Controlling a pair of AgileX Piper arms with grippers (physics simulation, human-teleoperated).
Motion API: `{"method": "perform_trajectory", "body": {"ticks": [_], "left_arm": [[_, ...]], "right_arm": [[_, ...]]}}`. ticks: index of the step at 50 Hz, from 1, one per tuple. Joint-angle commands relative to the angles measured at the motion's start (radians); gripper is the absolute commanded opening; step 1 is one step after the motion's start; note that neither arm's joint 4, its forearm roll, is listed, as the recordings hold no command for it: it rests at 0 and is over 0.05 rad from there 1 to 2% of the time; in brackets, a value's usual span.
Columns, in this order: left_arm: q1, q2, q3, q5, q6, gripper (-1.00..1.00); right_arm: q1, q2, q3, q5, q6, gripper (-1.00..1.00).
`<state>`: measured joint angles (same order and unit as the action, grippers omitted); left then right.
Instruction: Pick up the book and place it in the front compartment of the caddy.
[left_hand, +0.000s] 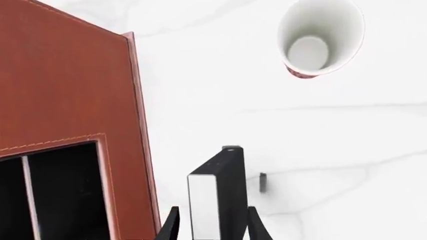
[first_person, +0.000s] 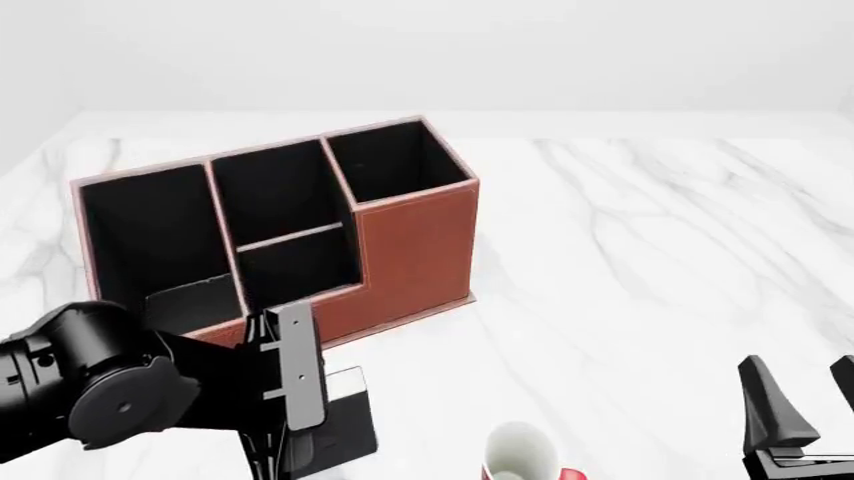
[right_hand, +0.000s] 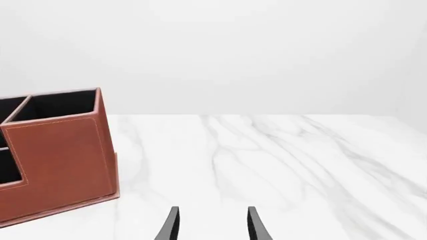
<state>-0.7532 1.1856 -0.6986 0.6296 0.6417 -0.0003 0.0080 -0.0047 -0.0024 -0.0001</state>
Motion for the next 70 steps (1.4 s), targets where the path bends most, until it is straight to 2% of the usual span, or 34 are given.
{"method": "perform_trajectory", "body": {"ticks": [1,54,61,63,64,68,70], "left_arm": [[0.024,-0.020,0.015,-0.009,-0.004,1.00],[0.067,0.028,0.107,-0.130,0.010,1.00],[0.048,0.038,0.114,-0.142,-0.010,1.00],[0.057,0.029,0.122,-0.157,0.023,1.00],[0.070,0.016,0.128,-0.171,0.058,-1.00],[0.093,0.010,0.139,-0.166,0.118,-1.00],[0.091,0.004,0.122,-0.144,0.116,-1.00]], "right_arm": [[0.000,-0.001,0.001,0.001,0.000,1.00],[0.000,-0.001,0.001,0.001,0.000,1.00],[0.000,-0.001,0.001,0.001,0.000,1.00],[0.000,-0.001,0.001,0.001,0.000,1.00],[0.000,-0.001,0.001,0.001,0.000,1.00],[0.000,-0.001,0.001,0.001,0.000,1.00],[0.000,-0.001,0.001,0.001,0.000,1.00]]}}
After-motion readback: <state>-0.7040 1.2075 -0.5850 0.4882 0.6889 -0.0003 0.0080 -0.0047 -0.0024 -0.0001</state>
